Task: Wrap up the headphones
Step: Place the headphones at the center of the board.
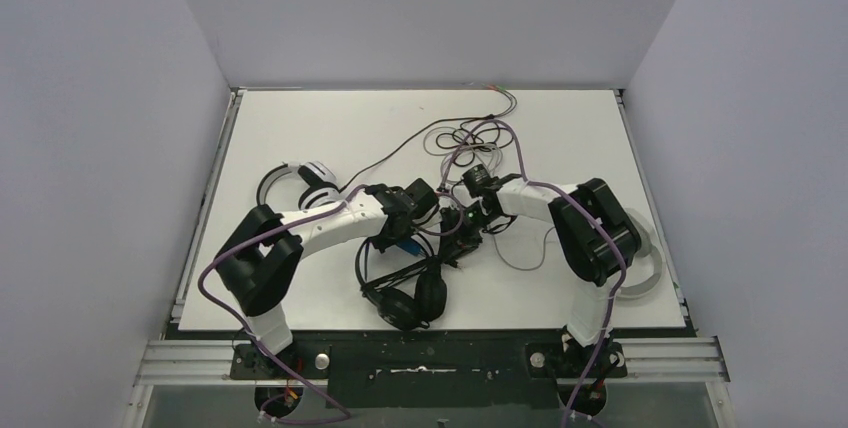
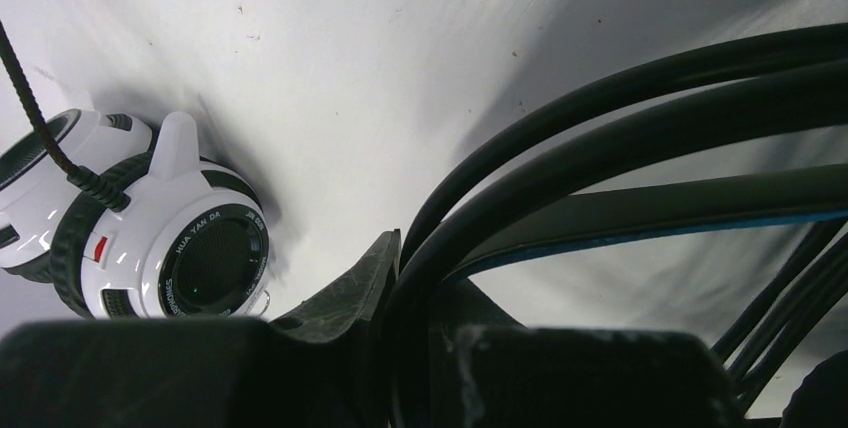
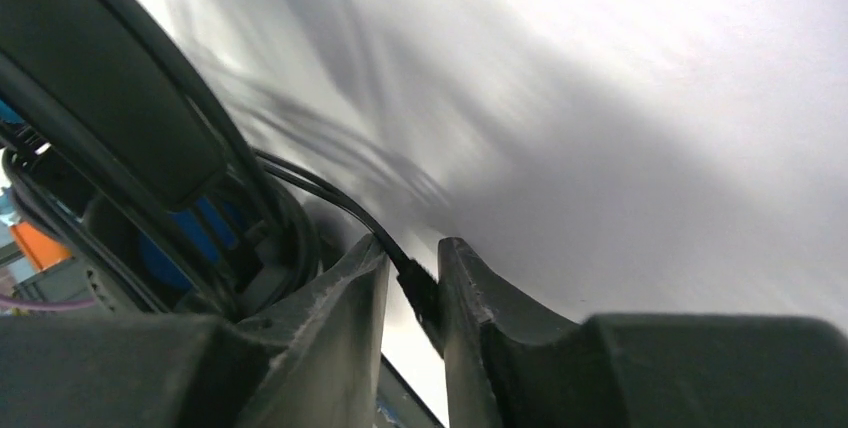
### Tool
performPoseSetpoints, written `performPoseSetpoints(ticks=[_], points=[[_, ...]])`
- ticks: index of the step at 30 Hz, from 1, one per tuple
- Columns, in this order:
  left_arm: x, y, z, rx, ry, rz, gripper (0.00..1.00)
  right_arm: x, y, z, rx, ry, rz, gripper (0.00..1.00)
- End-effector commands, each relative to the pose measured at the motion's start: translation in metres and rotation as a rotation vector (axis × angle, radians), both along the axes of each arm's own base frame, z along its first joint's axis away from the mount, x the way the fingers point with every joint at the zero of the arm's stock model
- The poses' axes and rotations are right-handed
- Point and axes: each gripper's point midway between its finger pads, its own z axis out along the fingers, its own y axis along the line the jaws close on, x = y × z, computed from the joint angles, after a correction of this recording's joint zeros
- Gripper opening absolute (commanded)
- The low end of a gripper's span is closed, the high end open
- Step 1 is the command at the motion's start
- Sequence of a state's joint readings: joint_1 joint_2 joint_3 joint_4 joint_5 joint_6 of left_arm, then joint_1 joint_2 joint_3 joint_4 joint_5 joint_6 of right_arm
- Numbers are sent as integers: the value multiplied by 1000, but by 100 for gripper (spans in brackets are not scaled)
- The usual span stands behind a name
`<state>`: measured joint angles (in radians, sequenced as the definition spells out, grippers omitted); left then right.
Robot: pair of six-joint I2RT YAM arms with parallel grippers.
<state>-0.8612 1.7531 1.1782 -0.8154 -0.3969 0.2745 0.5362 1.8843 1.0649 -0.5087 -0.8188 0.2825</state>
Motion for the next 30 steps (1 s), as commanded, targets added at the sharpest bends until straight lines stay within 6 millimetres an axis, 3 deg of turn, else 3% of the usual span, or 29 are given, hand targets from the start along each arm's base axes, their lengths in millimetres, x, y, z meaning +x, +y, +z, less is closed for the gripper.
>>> performPoseSetpoints(ticks=[1, 10, 20, 26, 30], points=[[1, 21, 4, 125, -11, 1, 3, 22, -6, -3, -43, -71, -65, 29], [-1, 22, -5, 130, 19, 16, 9, 25, -14, 0, -81, -98, -81, 41], [4, 22, 2, 114, -9, 40, 25, 40, -52, 19, -164, -161, -168, 48], [4, 22, 11, 89, -34, 52, 38, 50, -70, 33, -189, -205, -215, 50], [4, 18, 20, 50, -43, 53, 56, 49, -73, 37, -198, -215, -208, 51]])
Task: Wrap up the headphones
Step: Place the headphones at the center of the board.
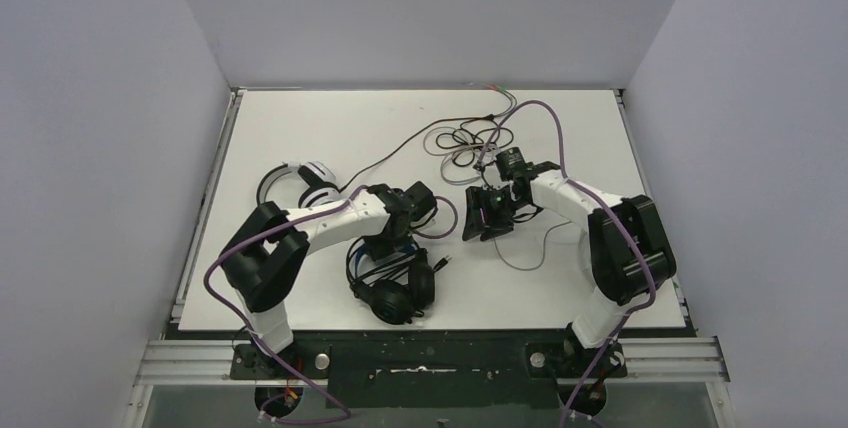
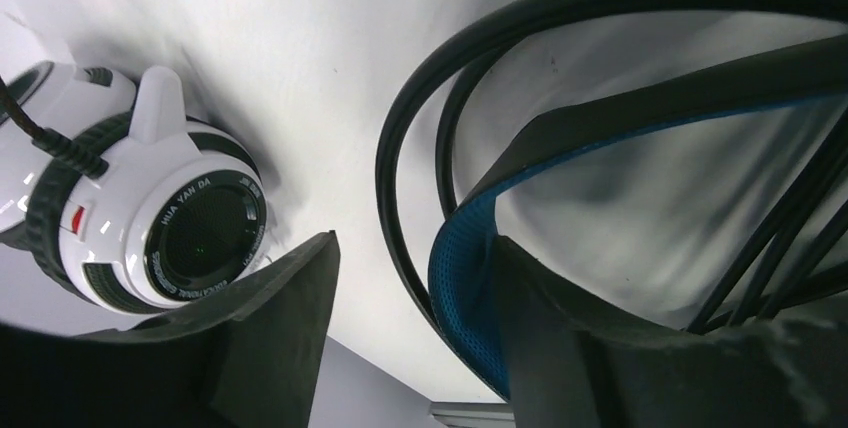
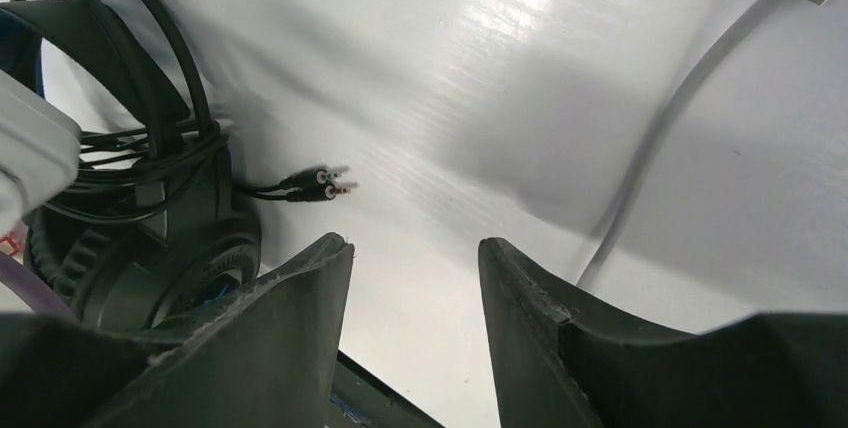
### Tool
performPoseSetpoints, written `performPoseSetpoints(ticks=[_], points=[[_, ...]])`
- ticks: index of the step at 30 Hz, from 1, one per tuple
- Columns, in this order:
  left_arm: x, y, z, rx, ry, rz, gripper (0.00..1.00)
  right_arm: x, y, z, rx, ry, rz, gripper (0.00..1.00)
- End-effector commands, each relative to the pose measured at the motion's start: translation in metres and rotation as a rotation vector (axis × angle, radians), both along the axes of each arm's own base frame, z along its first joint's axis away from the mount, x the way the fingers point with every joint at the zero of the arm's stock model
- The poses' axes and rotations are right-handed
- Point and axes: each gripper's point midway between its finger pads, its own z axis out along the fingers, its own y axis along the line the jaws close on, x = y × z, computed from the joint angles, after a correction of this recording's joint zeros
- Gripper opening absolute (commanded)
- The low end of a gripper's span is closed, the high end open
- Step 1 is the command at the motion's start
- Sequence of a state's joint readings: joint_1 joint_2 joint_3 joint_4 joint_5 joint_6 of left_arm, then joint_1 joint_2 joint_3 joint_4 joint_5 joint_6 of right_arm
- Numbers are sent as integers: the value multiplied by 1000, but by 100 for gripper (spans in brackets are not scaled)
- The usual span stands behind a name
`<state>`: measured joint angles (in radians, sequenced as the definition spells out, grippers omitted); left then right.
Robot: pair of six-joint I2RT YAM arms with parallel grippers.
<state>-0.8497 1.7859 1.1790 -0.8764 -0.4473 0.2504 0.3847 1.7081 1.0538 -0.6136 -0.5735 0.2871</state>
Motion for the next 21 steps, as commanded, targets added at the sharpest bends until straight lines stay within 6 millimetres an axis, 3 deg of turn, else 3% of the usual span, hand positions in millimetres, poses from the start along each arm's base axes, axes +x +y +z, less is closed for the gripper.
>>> performPoseSetpoints(ticks=[1, 5, 8, 12, 15, 19, 21], points=[[7, -3, 27, -47, -66, 9, 57, 3, -5, 14, -22, -58, 15, 51], [10, -2, 41, -63, -99, 24, 58, 4, -7, 17, -23, -66, 7, 51], [13, -4, 67, -114, -159, 47, 59, 5, -9, 21, -29, -81, 2, 51], [24, -4, 125, -215, -307, 87, 60, 4, -17, 28, -48, -106, 0, 54], [29, 8, 181, -296, -467, 161, 63, 3, -23, 33, -52, -130, 9, 59], [24, 34, 243, -503, -660, 298, 66, 5, -22, 46, -21, -201, 20, 62], [22, 54, 246, -677, -687, 426, 70, 9, -18, 56, 8, -249, 20, 63]])
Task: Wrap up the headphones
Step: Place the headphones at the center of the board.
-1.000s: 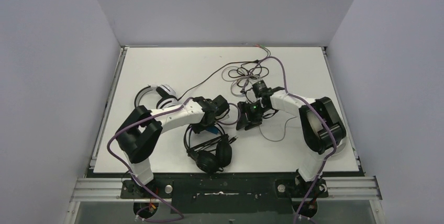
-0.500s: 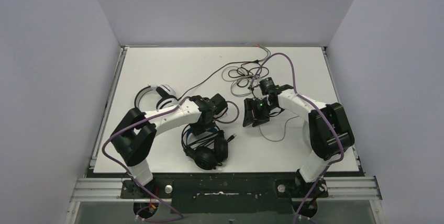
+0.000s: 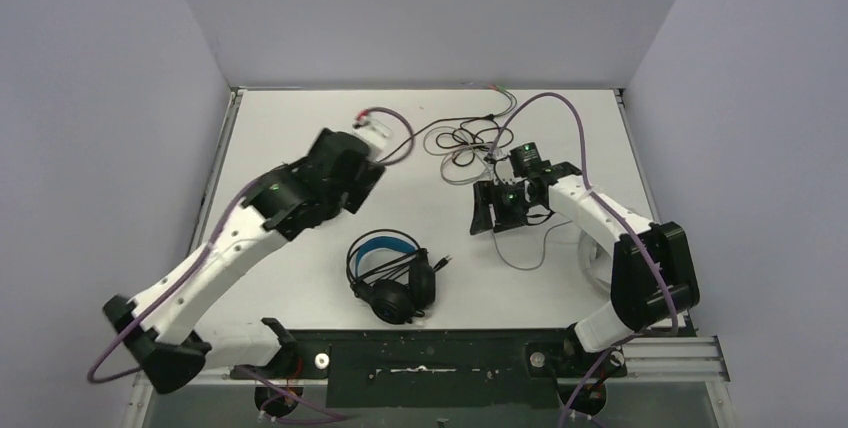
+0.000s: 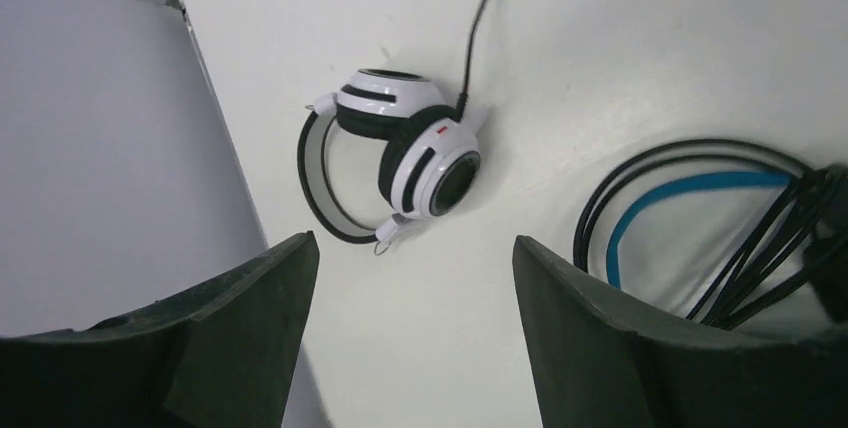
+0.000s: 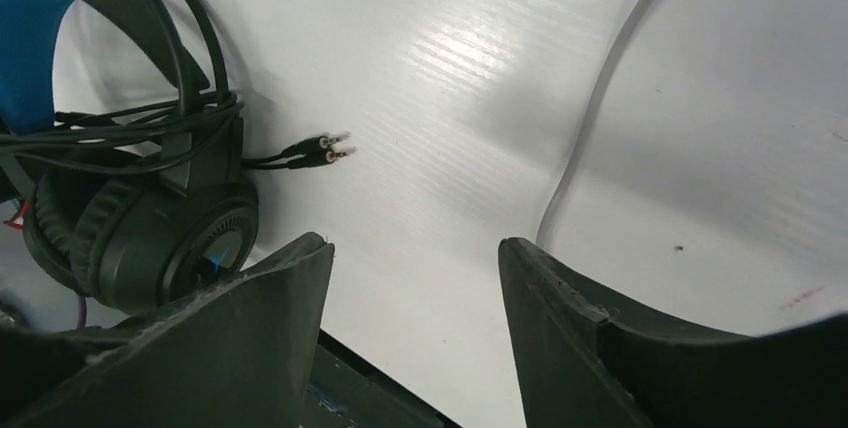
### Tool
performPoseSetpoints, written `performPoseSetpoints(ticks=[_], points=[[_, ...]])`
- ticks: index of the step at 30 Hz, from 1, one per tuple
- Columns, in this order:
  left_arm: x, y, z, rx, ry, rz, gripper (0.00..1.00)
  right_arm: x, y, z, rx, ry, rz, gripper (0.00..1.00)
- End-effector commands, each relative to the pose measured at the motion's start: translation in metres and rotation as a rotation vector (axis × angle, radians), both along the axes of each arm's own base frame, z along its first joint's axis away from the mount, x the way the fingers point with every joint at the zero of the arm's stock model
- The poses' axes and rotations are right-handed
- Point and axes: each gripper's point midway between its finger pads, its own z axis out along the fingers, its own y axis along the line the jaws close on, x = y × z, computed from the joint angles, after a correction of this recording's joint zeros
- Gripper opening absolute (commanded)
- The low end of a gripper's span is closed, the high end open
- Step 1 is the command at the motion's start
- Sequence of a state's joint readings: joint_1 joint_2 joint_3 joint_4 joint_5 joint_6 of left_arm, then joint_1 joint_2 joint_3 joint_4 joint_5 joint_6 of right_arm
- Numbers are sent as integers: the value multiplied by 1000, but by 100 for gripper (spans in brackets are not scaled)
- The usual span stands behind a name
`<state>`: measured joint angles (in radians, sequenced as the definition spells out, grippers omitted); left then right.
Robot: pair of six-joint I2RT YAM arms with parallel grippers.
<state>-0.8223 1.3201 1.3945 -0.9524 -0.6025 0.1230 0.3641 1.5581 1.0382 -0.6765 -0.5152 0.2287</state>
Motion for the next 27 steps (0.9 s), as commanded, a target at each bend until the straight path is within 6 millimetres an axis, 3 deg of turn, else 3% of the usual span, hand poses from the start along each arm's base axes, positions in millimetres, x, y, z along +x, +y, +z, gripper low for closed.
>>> performPoseSetpoints(ticks=[1, 6, 8, 9, 14, 15, 17, 22, 27], points=[[-1, 57, 42, -386, -162, 250, 71, 12, 2, 34, 58, -170, 12, 64], [0, 155, 18, -603, -209, 685, 81, 22, 12, 89, 185, -431, 14, 68], [1, 187, -1, -614, -195, 865, 84, 22, 11, 108, 214, -528, 11, 93], [4, 193, -8, -621, -179, 920, 85, 23, 10, 118, 226, -576, 6, 99], [43, 222, -56, -677, -97, 1118, 85, 18, 2, 146, 262, -683, -56, 100], [50, 226, -72, -689, -42, 1170, 85, 18, -1, 147, 261, -678, -82, 100], [63, 231, -87, -708, 35, 1211, 82, 16, -4, 144, 245, -652, -99, 100], [86, 259, -136, -602, 27, 1246, 82, 7, -5, 130, 235, -593, -55, 100], [106, 265, -180, -636, 143, 1151, 71, 2, -12, 142, 230, -661, -56, 100]])
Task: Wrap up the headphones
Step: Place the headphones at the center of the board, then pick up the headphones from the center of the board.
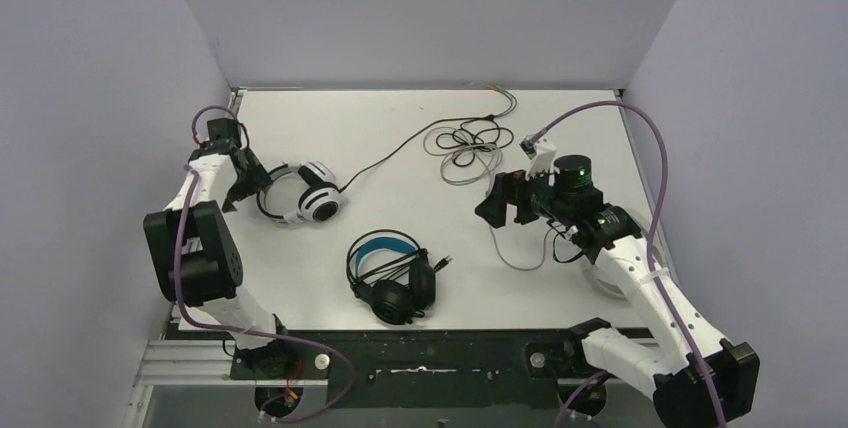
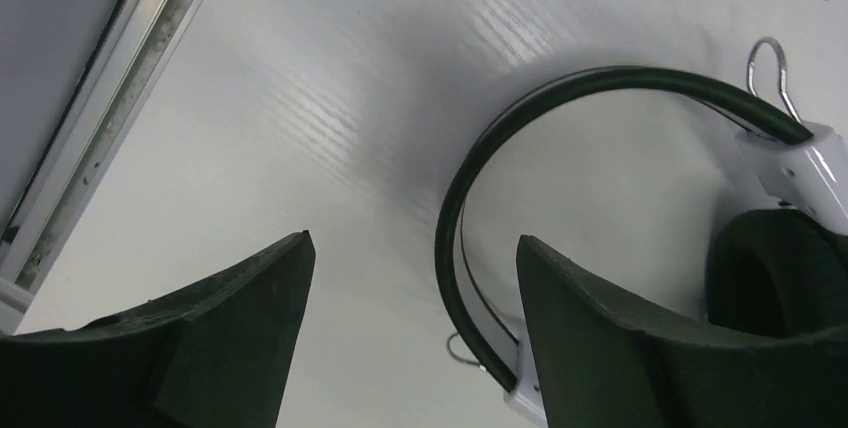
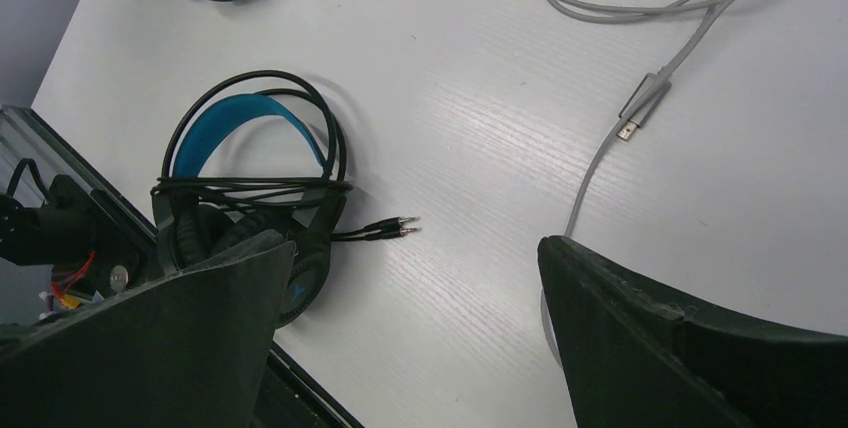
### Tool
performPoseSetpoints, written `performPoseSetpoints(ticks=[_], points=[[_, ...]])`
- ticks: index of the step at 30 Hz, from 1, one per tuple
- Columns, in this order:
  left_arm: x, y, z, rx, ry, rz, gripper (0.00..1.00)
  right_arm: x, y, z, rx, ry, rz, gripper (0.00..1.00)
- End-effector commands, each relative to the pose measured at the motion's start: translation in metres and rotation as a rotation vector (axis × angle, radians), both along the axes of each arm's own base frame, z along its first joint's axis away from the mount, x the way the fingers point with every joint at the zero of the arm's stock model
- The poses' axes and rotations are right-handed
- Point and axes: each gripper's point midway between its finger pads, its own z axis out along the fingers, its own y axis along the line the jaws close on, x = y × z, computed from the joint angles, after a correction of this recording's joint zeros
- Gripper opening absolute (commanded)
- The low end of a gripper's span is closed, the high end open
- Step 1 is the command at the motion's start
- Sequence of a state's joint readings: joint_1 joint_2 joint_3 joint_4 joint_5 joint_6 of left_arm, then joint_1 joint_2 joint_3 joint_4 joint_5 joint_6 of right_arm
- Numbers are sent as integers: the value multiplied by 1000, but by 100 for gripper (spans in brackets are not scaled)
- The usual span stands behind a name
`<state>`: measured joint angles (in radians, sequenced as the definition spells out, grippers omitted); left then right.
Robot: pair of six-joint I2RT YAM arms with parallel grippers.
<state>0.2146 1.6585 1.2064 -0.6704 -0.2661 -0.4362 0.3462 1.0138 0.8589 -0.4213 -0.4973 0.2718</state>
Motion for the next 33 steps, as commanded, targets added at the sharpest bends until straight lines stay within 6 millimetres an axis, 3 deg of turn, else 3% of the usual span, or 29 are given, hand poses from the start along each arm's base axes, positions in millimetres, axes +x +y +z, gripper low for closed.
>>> performPoseSetpoints(ticks=[1, 4, 9, 12, 13, 15, 18, 24, 28, 33], points=[[40, 11, -11, -35, -85, -94, 70, 0, -7, 23, 0, -109, -8, 100], [49, 2, -23, -97, -85, -151, 60, -1, -10, 26, -16, -117, -8, 100], [46, -2, -48, -131, 15, -179, 53, 0, -12, 26, -16, -107, -27, 100], [43, -11, -67, -168, 91, -209, 39, -1, -11, 24, 4, -92, -40, 100], [42, -12, -71, -181, 108, -212, 29, -2, -10, 24, 12, -88, -39, 100], [42, -16, -69, -199, 136, -219, 17, -4, -9, 23, 21, -75, -44, 100], [49, -23, -49, -151, 98, -255, 9, -7, -13, 20, 11, -51, -63, 100], [69, -60, 33, -67, -153, -373, 3, -1, -13, 10, 8, 10, -94, 100], [68, -95, 94, -45, -338, -416, 2, 12, 8, 9, 79, 61, -61, 100], [63, -151, 154, 4, -539, -493, 0, 35, 50, 27, 203, 100, -28, 100]])
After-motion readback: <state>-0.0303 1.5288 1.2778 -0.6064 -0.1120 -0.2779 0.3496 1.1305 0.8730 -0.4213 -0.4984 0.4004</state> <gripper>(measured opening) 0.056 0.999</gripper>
